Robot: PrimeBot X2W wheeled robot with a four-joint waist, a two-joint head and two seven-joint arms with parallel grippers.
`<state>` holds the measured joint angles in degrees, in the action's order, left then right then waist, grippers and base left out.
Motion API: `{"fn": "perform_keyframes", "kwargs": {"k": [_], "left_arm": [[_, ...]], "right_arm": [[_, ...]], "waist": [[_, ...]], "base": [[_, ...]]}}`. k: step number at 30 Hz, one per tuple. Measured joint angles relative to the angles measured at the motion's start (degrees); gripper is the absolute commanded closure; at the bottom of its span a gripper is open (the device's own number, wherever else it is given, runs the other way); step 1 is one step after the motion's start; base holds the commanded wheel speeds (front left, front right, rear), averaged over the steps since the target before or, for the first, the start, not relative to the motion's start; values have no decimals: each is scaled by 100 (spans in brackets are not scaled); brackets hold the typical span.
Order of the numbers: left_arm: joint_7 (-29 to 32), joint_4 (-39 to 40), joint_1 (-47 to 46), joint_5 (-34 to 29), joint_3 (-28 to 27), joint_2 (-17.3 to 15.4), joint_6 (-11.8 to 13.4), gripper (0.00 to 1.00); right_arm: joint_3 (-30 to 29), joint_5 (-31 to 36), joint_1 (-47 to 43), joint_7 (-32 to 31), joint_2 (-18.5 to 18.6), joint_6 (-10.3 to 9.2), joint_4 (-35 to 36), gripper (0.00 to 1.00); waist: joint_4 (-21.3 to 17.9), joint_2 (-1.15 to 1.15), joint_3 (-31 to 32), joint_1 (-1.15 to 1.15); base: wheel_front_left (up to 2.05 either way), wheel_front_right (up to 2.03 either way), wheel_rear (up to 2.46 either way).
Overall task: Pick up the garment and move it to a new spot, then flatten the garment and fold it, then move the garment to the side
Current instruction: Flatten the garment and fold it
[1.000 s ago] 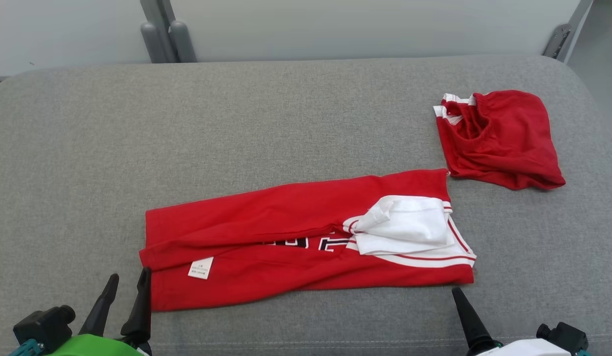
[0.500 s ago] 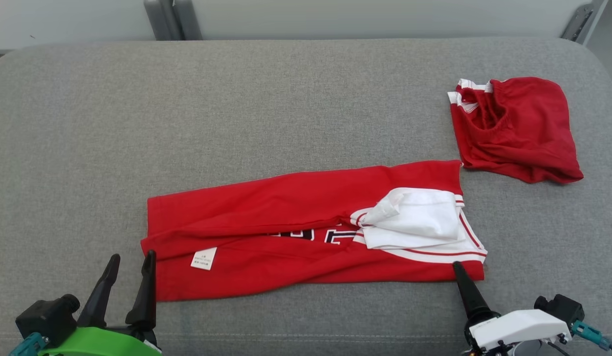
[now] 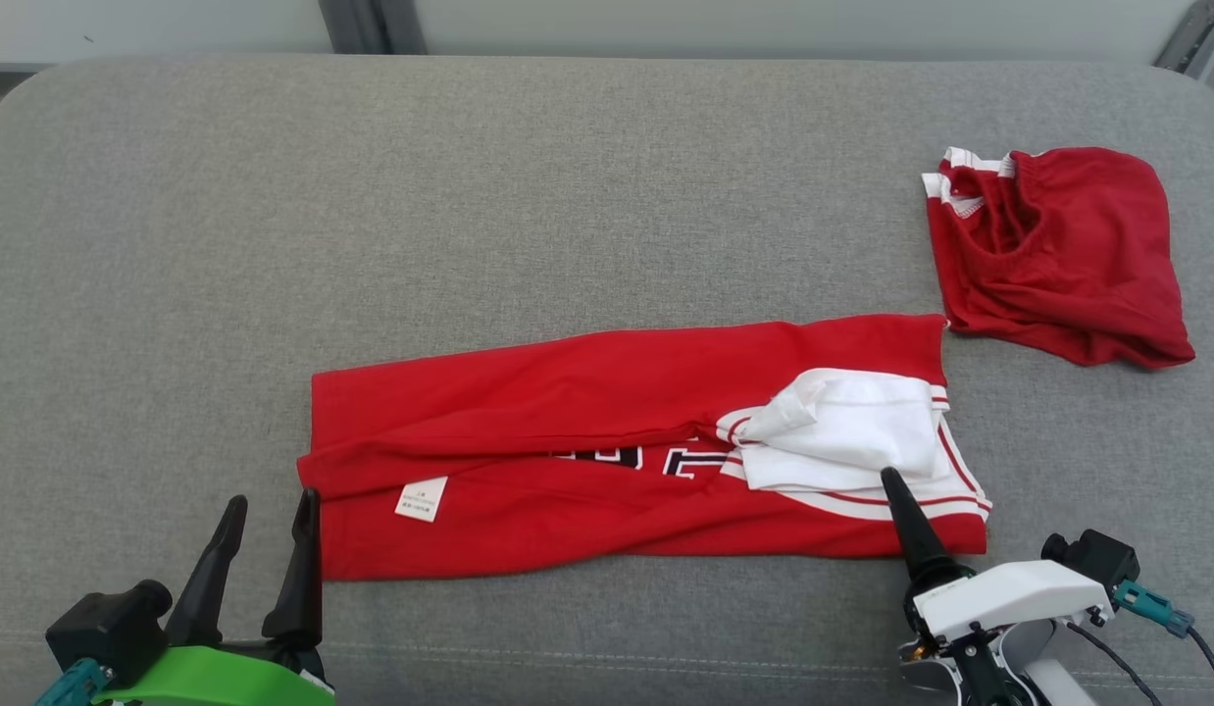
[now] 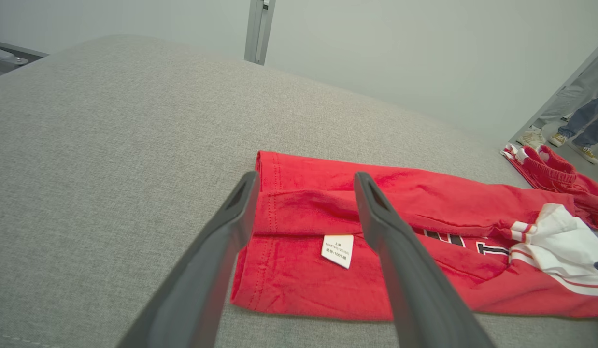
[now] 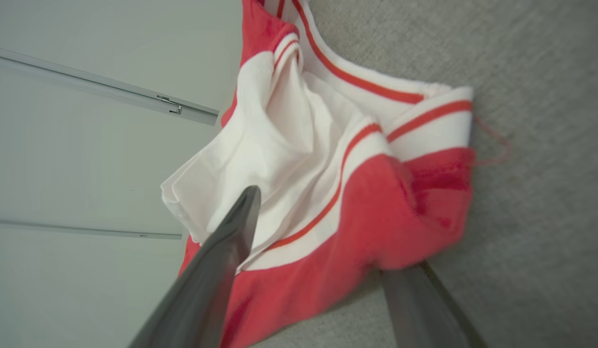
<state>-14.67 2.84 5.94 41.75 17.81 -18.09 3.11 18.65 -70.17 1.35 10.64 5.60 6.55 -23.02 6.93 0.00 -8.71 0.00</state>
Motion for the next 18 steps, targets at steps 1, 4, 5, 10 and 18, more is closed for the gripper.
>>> {"fn": "perform_keyframes", "kwargs": {"k": [1, 4, 5, 10, 18], "left_arm": [[0, -1, 0, -20, -7, 19, 0, 0], [0, 1, 26, -20, -78, 78, 2, 0], [0, 0, 37, -20, -98, 82, 10, 0], [0, -1, 130, -37, -116, 125, 11, 0], [0, 3, 138, -68, -122, 178, -2, 0]], "right_arm": [[3, 0, 20, 1, 0, 1, -34, 0], [33, -1, 106, 20, -1, 46, -105, 0], [38, -1, 138, 26, -7, 49, -125, 0], [49, -45, 355, 43, -5, 49, -238, 0], [40, -121, 652, 69, -4, 49, -354, 0]], "waist": [[16, 0, -1, 0], [53, 0, 1, 0], [56, 0, -1, 0], [78, 0, -11, 0], [108, 0, -32, 0]], "base": [[0, 0, 0], [0, 0, 0], [0, 0, 0], [0, 0, 0], [0, 0, 0]]}}
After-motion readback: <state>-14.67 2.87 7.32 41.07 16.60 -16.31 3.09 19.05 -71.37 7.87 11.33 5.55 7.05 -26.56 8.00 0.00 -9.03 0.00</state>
